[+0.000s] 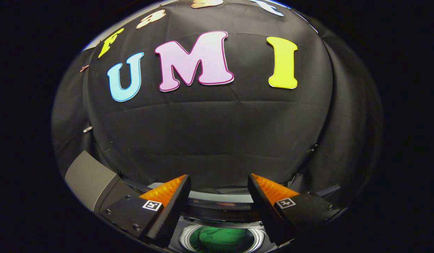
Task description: Put the clothes into the washing machine and then close the washing machine lid.
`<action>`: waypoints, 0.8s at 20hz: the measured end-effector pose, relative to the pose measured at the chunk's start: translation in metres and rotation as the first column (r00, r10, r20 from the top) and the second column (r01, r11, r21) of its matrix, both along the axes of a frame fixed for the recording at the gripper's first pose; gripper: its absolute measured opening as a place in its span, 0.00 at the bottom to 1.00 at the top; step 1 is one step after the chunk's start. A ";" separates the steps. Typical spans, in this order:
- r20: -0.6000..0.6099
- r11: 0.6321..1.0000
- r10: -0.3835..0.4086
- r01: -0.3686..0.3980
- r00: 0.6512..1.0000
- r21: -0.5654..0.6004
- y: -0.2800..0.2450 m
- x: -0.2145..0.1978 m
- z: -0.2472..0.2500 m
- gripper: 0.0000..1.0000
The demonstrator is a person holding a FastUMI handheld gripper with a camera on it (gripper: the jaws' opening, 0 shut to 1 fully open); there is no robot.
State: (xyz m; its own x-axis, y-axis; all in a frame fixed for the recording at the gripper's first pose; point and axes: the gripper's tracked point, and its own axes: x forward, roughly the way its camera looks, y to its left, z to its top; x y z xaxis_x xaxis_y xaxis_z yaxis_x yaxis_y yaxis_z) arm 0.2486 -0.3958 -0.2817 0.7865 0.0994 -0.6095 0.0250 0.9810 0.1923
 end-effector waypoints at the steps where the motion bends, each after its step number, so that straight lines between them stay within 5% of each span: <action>1: -0.001 1.000 0.001 -0.001 1.000 -0.001 0.001 0.000 -0.001 1.00; 16: -0.020 0.999 -0.016 0.015 1.000 -0.034 -0.003 -0.006 -0.004 1.00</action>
